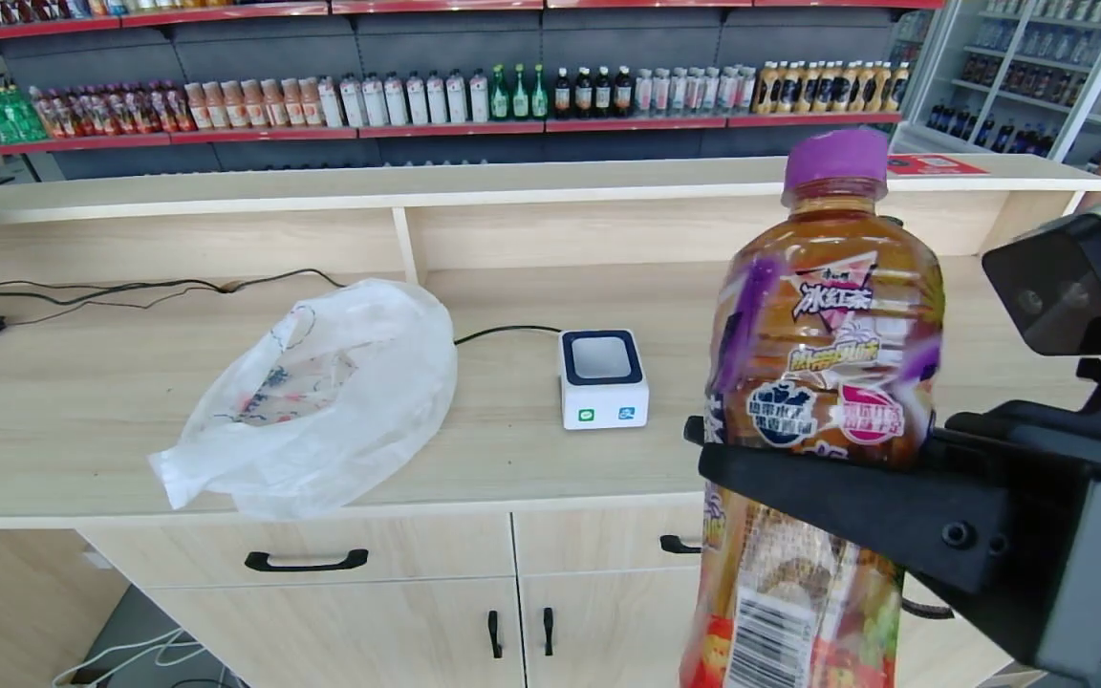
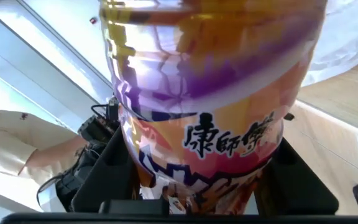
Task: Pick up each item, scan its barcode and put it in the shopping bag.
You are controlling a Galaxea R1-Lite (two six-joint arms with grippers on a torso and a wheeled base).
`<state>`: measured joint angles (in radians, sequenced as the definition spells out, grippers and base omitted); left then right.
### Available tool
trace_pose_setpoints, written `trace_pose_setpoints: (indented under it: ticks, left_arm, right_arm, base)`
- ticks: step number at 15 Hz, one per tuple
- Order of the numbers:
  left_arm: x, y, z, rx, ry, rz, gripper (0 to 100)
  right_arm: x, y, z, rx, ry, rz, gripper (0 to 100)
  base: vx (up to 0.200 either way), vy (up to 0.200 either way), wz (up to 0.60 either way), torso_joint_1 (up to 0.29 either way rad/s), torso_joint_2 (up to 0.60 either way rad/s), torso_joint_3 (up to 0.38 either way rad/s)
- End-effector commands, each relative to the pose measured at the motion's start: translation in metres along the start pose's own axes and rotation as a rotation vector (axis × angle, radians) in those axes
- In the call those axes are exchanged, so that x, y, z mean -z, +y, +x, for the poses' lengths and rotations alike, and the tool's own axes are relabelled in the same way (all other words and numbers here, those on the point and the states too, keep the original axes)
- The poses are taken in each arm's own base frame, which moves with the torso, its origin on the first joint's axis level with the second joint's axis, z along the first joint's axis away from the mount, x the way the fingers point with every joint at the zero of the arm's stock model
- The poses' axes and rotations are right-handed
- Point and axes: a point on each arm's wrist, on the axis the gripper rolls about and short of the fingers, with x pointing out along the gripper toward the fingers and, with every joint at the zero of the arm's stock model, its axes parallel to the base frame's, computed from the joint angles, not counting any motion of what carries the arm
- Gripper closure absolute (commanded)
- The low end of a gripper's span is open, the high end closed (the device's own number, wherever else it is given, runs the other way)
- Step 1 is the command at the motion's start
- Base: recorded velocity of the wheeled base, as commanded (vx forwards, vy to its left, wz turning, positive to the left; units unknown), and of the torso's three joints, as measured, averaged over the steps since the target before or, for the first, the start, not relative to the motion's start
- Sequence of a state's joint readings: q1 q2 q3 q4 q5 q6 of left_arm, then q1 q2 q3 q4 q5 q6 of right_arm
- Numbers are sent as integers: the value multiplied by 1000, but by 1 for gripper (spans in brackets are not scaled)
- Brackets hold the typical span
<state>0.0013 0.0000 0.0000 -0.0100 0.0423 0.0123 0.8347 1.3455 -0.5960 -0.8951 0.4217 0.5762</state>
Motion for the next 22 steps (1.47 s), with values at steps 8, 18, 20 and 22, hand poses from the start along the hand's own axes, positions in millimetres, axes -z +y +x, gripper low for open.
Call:
trace_pose_setpoints:
  ticks: [8,18,20,22]
  left_arm:
    - [0,0,0,-1,-1,0,0]
    - [0,0,0,-1,-1,0,0]
    - [0,0,0,-1,1,0,0]
    - [0,0,0,-1,-1,0,0]
  right_arm:
    - [-20,15,49,-138,-45,118,100]
    - [-21,39,61,-399,-45,309,100]
    - [-13,30,65,-396,-53,304,100]
    - [-12,25,67,-392,-65,301,100]
  base:
    - [0,0,0,0,0,0]
    - [0,0,0,0,0,0]
    - [0,0,0,0,0,0]
    - [0,0,0,0,0,0]
